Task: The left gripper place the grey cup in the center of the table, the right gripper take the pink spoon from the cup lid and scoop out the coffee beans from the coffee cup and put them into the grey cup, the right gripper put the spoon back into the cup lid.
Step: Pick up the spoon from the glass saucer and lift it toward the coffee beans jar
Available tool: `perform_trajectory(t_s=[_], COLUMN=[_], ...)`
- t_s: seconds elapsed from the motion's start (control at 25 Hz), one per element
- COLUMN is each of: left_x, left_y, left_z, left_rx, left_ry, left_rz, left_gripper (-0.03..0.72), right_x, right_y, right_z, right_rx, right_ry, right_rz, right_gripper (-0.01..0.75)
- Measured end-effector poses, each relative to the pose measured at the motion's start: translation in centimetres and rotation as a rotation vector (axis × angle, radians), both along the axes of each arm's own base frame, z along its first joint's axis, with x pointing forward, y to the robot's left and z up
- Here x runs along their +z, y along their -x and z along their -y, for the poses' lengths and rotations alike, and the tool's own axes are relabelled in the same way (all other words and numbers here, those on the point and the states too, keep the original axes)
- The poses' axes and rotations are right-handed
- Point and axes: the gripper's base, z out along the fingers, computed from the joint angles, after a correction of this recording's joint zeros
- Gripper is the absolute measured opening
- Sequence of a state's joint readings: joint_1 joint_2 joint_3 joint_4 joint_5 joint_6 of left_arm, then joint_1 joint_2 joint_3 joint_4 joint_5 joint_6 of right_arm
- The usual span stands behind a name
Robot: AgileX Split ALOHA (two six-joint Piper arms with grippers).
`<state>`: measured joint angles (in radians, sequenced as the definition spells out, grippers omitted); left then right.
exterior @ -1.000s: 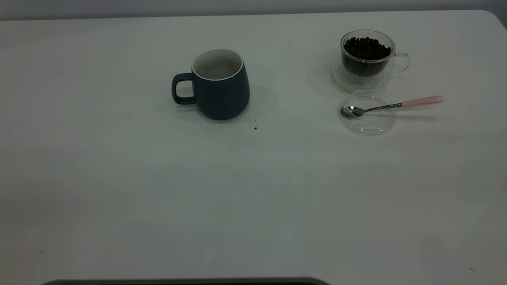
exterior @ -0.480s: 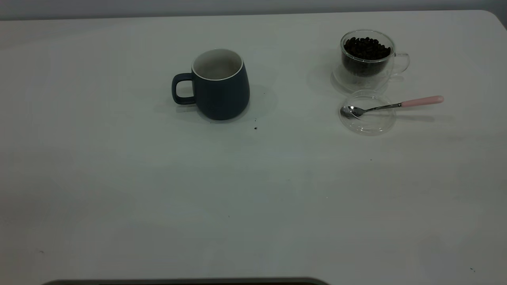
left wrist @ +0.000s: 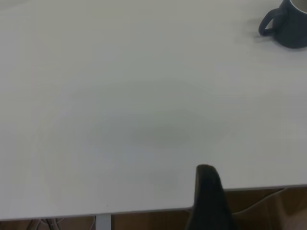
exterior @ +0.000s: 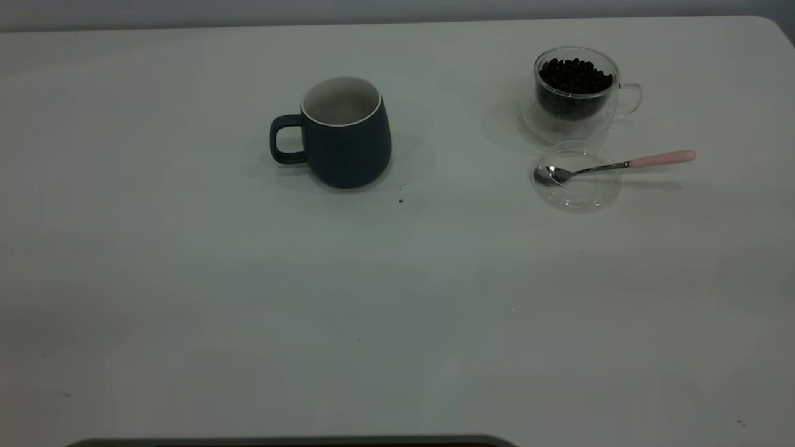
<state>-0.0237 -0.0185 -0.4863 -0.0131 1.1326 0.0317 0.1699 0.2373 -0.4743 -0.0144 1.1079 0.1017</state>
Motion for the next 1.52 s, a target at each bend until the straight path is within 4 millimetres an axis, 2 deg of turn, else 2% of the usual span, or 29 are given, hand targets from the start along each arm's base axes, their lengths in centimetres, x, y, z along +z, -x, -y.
perform_trajectory(t_s=[0.12, 0.2, 0.48, 0.72, 0.92, 1.0, 1.08, 1.24, 1.36, 1.52], left_x=[0.0, 0.0, 0.0, 0.0, 0.0, 0.0, 0.0, 0.0, 0.0, 0.0], left_y=[0.0, 0.0, 0.0, 0.0, 0.0, 0.0, 0.0, 0.0, 0.0, 0.0], left_z=[0.0, 0.0, 0.0, 0.0, 0.0, 0.0, 0.0, 0.0, 0.0, 0.0], left_rx=[0.0, 0.0, 0.0, 0.0, 0.0, 0.0, 0.0, 0.0, -0.001, -0.001], left_ry=[0.0, 0.001, 0.001, 0.001, 0.001, 0.001, 0.001, 0.001, 0.0, 0.0], left_rz=[0.0, 0.0, 0.0, 0.0, 0.0, 0.0, 0.0, 0.0, 0.0, 0.0], left_gripper=[0.565, 0.565, 0.565, 0.565, 0.565, 0.565, 0.565, 0.565, 0.565, 0.565], right_x=[0.1, 0.1, -2.0, -2.6, -4.9, -5.9, -7.0, -9.9, -12.8, -16.2], right_y=[-2.5, -5.1, -13.5, -21.1, -26.6, -28.5, -30.1, -32.9, -34.2, -35.4], right_z=[-0.6, -1.1, -2.6, -3.9, -4.5, -3.9, -2.4, 2.3, 5.0, 7.2], right_rx=[0.005, 0.012, 0.053, 0.148, 0.225, 0.188, 0.14, 0.085, 0.126, 0.132], right_ry=[-0.011, -0.016, 0.028, 0.115, 0.179, 0.144, 0.094, -0.053, -0.166, -0.307], right_rz=[-0.068, -0.058, -0.15, -0.191, -0.27, -0.308, -0.354, -0.437, -0.479, -0.438], right_gripper=[0.544, 0.527, 0.477, 0.454, 0.453, 0.453, 0.453, 0.453, 0.453, 0.453])
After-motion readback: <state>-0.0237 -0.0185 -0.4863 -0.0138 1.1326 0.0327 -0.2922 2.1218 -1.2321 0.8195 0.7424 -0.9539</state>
